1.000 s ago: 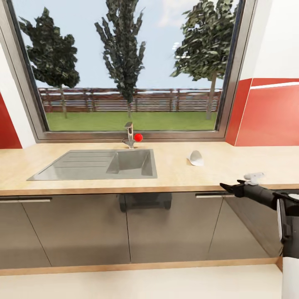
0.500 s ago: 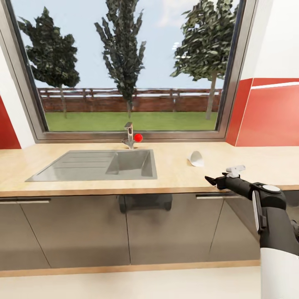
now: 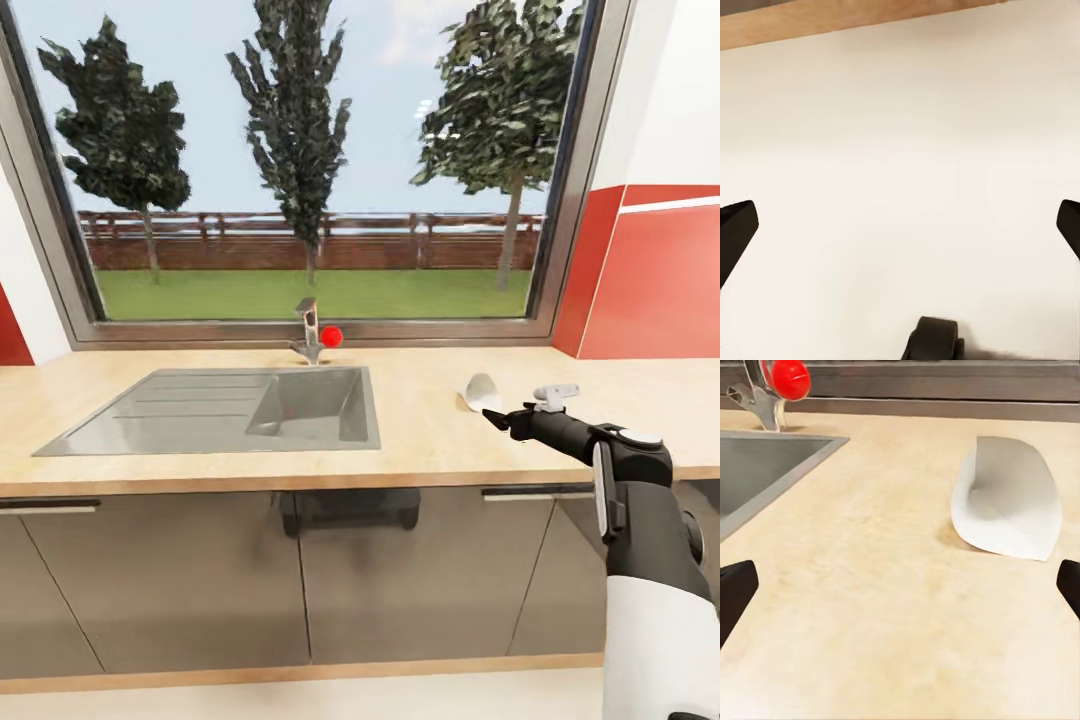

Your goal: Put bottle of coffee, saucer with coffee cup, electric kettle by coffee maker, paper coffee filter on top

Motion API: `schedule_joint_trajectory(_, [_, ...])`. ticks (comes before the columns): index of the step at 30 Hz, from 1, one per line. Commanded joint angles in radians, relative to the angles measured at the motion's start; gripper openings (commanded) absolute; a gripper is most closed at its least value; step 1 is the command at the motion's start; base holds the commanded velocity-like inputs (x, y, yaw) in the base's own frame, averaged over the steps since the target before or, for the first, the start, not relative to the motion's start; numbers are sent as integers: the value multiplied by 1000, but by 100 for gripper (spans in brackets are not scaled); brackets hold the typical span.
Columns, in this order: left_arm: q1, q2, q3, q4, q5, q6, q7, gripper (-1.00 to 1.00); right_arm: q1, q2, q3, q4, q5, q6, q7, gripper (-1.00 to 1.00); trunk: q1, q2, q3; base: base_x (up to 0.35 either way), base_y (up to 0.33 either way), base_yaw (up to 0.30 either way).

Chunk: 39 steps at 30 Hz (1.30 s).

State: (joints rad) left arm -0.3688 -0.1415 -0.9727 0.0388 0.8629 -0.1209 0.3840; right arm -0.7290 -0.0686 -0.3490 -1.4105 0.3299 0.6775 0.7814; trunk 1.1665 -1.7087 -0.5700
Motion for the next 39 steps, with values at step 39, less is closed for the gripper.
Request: schedule_joint_trajectory(39, [43,14,-7,55,7,10,1,100,-1,25,25,58,12,-15,-10,100,0,-1,-1,59,26,0])
